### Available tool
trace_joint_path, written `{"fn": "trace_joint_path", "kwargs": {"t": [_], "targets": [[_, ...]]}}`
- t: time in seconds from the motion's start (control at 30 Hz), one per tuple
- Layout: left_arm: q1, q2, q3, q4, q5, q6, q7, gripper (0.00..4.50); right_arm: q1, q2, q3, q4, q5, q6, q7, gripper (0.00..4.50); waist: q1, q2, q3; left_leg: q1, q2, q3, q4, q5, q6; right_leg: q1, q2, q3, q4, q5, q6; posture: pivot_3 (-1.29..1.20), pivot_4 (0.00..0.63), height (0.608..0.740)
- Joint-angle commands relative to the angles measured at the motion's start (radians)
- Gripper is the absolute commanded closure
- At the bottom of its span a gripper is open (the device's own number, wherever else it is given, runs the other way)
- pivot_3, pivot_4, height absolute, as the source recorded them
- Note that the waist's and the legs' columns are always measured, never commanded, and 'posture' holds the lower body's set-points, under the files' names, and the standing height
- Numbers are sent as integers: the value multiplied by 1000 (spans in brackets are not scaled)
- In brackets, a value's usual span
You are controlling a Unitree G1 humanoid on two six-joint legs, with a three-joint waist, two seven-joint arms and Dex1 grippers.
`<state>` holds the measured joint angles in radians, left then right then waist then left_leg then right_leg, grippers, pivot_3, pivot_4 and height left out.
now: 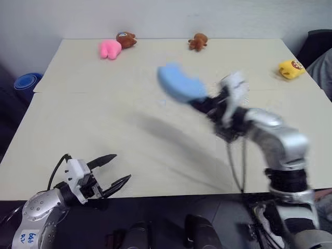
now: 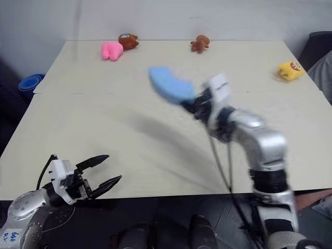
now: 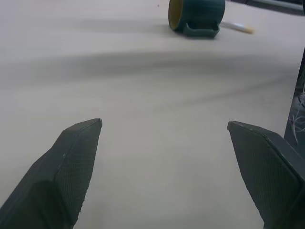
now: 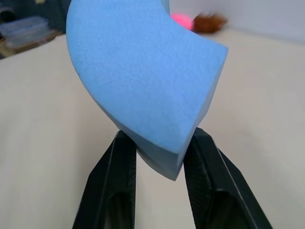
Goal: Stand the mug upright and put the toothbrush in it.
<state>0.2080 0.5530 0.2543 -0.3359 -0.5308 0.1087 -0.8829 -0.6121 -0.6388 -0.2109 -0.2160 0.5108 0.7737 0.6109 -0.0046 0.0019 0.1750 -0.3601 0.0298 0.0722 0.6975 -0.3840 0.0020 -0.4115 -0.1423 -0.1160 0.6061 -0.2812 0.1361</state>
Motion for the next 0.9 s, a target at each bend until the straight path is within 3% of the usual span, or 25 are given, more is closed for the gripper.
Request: {"fn": "trace_joint_path", "kwargs": {"t": [0.03, 0.17, 0.43, 0.47, 0.53, 0.67, 0.73, 0.9], "targets": [[-39, -9, -11, -31, -56, 28, 0, 0, 72, -149, -168, 107, -55, -53, 18, 3485, 7, 0, 0, 0, -1, 0, 0, 0, 0, 0, 0, 0, -1, 0, 0, 0, 150, 740], [-106, -12, -54, -64, -103, 94, 1, 0, 189, -282, -238, 394, -162, -230, 46, 3485, 4, 0, 0, 2, 0, 4, 0, 0, 1, 1, 0, 1, -2, 0, 0, 0, 150, 740], [-218, -23, -116, -99, -154, 162, -9, 0, 197, -305, -149, 862, -331, -494, 2, 3485, -13, 2, 0, 6, 1, 13, -1, 0, 1, 1, 0, 5, -1, 0, 0, 0, 150, 740], [-222, -22, -119, -97, -154, 165, -10, 0, 188, -307, -142, 891, -336, -519, 11, 2800, -14, 3, 0, 6, 1, 13, -1, 0, 1, 1, 0, 6, -1, 0, 0, 0, 150, 740], [-229, -18, -125, -91, -153, 174, -16, 0, 178, -321, -153, 922, -336, -562, 12, 2180, -18, 3, 0, 7, 1, 14, -1, 0, 1, 1, 0, 6, -2, 0, 0, 0, 150, 740], [-233, -18, -121, -82, -147, 179, -23, 0, 223, -371, -185, 847, -316, -637, 89, 861, -14, 4, 1, 6, 1, 14, -1, 0, 1, 1, 0, 6, -3, 0, 0, 0, 150, 740], [-228, -18, -115, -72, -136, 170, -26, 0, 318, -394, -210, 647, -261, -670, 217, 209, -4, 5, 1, 6, 1, 14, 0, 0, 1, 1, 0, 6, -4, 0, 0, 0, 150, 740], [-209, -19, -106, -50, -113, 149, -28, 0, 472, -432, -190, 225, -151, -516, 367, 209, 4, 5, 1, 6, 1, 15, 0, 0, 1, 2, 0, 7, -5, 0, 0, 0, 150, 740]]}}
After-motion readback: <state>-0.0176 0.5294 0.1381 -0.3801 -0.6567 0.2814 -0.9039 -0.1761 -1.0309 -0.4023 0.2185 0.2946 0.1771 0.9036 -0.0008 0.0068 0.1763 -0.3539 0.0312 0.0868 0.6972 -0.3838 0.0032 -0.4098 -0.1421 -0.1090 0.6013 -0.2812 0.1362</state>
